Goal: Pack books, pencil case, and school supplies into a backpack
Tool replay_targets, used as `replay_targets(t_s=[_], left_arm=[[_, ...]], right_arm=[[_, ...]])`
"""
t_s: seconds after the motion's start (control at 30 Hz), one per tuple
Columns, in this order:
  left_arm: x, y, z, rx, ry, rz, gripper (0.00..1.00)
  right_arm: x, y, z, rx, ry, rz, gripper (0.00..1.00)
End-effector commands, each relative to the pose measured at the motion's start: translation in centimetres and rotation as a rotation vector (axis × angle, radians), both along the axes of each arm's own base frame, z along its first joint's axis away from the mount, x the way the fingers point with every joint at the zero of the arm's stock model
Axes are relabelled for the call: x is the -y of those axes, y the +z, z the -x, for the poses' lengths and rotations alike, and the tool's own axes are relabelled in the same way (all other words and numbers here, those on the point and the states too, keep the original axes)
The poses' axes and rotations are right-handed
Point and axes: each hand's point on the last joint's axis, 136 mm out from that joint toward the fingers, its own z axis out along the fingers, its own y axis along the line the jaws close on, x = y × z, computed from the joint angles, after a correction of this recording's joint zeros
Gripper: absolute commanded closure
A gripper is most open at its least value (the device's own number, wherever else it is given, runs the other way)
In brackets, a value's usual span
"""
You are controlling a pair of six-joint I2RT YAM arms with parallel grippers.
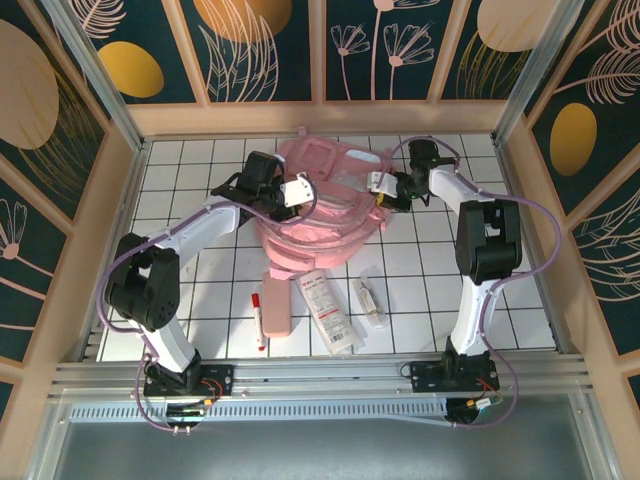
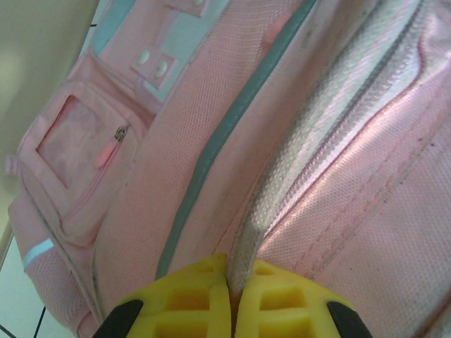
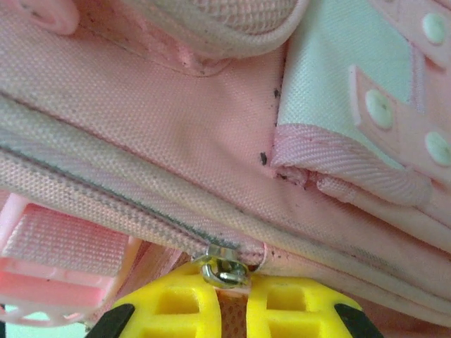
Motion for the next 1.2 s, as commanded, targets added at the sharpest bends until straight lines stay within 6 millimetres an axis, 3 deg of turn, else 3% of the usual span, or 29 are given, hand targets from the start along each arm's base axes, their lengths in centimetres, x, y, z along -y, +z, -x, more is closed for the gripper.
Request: replay_targets(t_s=[0.0,0.07,0.17,0.23,0.57,0.6,0.67,0.7,0.83,0.93,1.03,1.17], left_arm=[[0.3,3.1,-3.1,0.115,0.062,0.061,1.00],[0.8,3.2,-2.7,0.114,0.012,0.053,1.00],[1.0,3.0,-2.3,0.123,-0.031,0.043,1.00],[1.1,2.8,-2.1,0.127,-0.052,0.031,1.00],[1.7,3.4,-1.2,0.142,-0.127,0.040,1.00],[1.7,3.5,-1.2,0.144,-0.129,0.042,1.00],[1.9,3.6,-1.0,0.144,-0.144,0.049,1.00],[2.0,3.5,-0.9,0.141,-0.153,0.051,1.00],[2.2,3.9,-0.4,0.152,-0.183,0.065,1.00],[2.3,3.9,-0.2,0.159,-0.206,0.061,1.00],[2.3,4.1,-0.4,0.162,-0.213,0.043,1.00],[2.5,4.5,-0.4,0.165,-0.236,0.042,1.00]], right_arm=[[0.2,0.8,3.2,-0.077,0.006,0.011,0.96],[0.3,1.0,3.3,-0.080,0.000,-0.007,0.95],[0.7,1.3,3.3,-0.111,-0.027,-0.041,0.79],[0.7,1.3,3.4,-0.135,-0.033,-0.071,0.76],[0.3,0.7,3.1,-0.164,-0.060,-0.168,0.74],[0.4,0.8,3.0,-0.172,-0.068,-0.179,0.68],[0.7,1.1,2.8,-0.175,-0.078,-0.208,0.47],[0.8,1.2,2.7,-0.171,-0.079,-0.224,0.46],[1.0,1.5,2.2,-0.176,-0.069,-0.299,0.51],[1.1,0.6,2.0,-0.190,-0.060,-0.301,0.72],[0.7,0.2,1.8,-0.203,-0.056,-0.310,0.75],[0.3,-0.1,1.7,-0.203,-0.050,-0.318,0.70]])
